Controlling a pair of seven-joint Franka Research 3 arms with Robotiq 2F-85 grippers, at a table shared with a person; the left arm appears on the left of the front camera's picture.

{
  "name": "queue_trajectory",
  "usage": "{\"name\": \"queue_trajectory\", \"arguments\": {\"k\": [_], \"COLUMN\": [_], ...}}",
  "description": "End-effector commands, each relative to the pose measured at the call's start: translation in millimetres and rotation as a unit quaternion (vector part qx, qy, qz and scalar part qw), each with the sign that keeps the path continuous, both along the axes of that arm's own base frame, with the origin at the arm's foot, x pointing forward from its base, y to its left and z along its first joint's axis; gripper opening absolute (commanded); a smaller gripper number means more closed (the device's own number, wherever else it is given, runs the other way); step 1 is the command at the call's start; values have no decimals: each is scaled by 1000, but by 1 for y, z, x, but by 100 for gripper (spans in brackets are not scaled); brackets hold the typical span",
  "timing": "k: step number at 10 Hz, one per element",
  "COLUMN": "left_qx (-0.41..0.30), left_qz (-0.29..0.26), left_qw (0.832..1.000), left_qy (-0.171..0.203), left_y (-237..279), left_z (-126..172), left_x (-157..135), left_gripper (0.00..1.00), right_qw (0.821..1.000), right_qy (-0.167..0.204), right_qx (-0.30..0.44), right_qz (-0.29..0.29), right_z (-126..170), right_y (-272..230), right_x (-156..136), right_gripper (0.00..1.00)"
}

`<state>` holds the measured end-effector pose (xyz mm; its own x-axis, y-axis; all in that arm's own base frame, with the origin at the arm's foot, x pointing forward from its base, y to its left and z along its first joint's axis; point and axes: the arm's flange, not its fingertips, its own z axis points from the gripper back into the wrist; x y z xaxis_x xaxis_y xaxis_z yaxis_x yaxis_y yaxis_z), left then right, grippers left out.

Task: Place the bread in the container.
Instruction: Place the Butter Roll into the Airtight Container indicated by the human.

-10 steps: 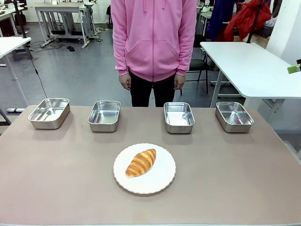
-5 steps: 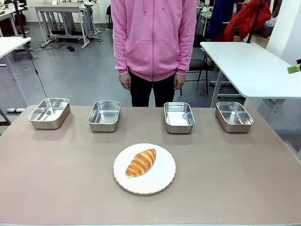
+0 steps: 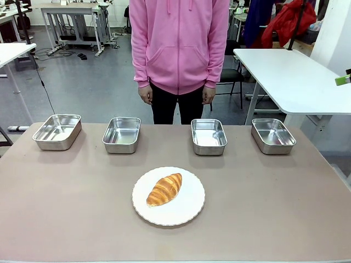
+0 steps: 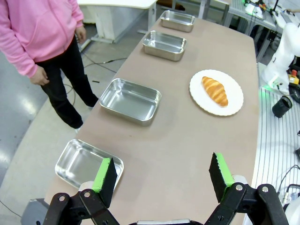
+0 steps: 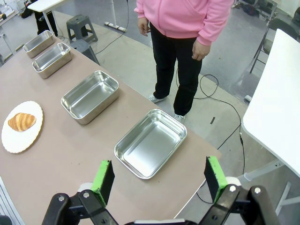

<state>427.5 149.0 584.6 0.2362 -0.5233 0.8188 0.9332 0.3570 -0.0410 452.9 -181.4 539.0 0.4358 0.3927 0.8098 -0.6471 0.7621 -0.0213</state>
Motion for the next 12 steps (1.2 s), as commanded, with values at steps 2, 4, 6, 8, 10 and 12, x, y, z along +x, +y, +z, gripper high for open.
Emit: {"name": "queue_trajectory", "arguments": {"k": [2,4,6,8,10,12], "left_qx": [-1,-1,-1,-1,-1,-1], "left_qz": [-5,-5,-5,-5,-5,-5], "left_qw": [1000,1000,1000,1000,1000,1000], "left_qy": [-4,-4,-4,-4,-4,-4], "left_y": [1,1,1,1,1,1], "left_z": [1,1,1,1,1,1], "left_x": [-2,-2,-2,-2,-2,-2], "left_gripper": [100,100,100,100,100,100], "right_qw": [1000,1000,1000,1000,1000,1000], "right_qy": [-10,-10,-10,-10,-10,-10], "right_qx": [9,9,9,9,9,9], "right_qz": [1,1,1,1,1,1], "right_z": [1,1,1,1,1,1], "right_y": [0,0,0,0,0,0], "right_x": [2,2,2,2,2,2], "right_gripper": [100,100,100,100,100,100]}}
